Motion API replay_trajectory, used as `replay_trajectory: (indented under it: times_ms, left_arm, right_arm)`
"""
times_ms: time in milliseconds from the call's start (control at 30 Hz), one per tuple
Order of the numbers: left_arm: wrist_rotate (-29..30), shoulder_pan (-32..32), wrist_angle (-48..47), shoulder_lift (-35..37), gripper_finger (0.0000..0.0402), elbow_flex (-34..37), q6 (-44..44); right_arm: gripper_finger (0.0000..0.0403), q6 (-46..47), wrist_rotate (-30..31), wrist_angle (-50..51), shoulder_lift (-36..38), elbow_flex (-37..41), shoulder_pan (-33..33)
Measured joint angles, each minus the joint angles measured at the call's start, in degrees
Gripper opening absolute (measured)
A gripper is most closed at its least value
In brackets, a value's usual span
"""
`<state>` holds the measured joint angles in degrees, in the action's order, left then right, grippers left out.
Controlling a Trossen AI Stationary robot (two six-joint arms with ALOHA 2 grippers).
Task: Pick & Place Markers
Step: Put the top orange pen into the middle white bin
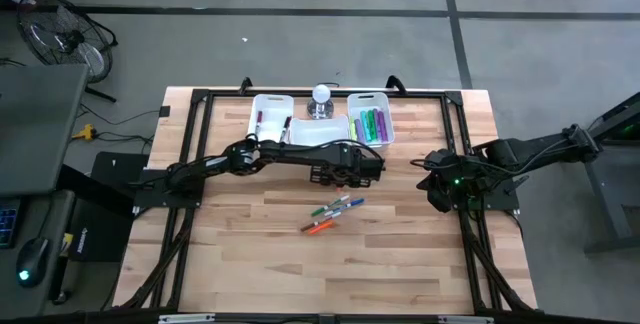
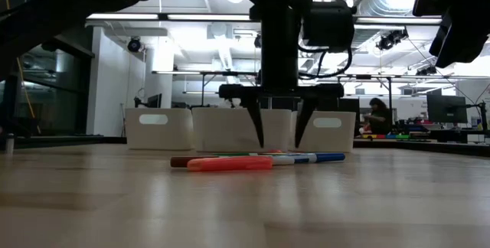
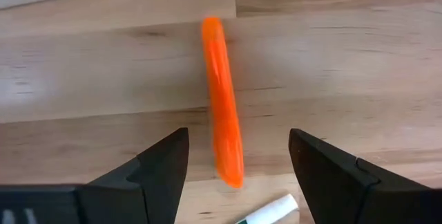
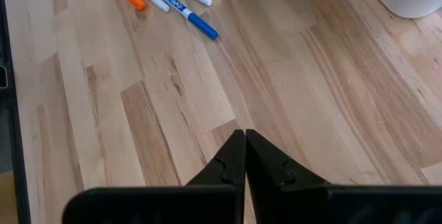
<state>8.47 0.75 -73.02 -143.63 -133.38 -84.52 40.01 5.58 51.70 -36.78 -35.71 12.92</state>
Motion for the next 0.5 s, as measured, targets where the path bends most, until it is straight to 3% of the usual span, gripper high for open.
replay_trajectory:
  times_ms: [267,500]
  left_arm:
    - [0.25,0.79,0.0,-0.87,0.0243,-0.19,-1.26]
    - [-5.28,1.02,0.83,-2.34,0.0242,-0.15,-0.15]
  right_arm:
    - [0.0,0.0,0.02,0.02,0.01,-0.02,0.01]
    - [0.0,0.0,0.02,0.15,-0.01,0.01,0.0]
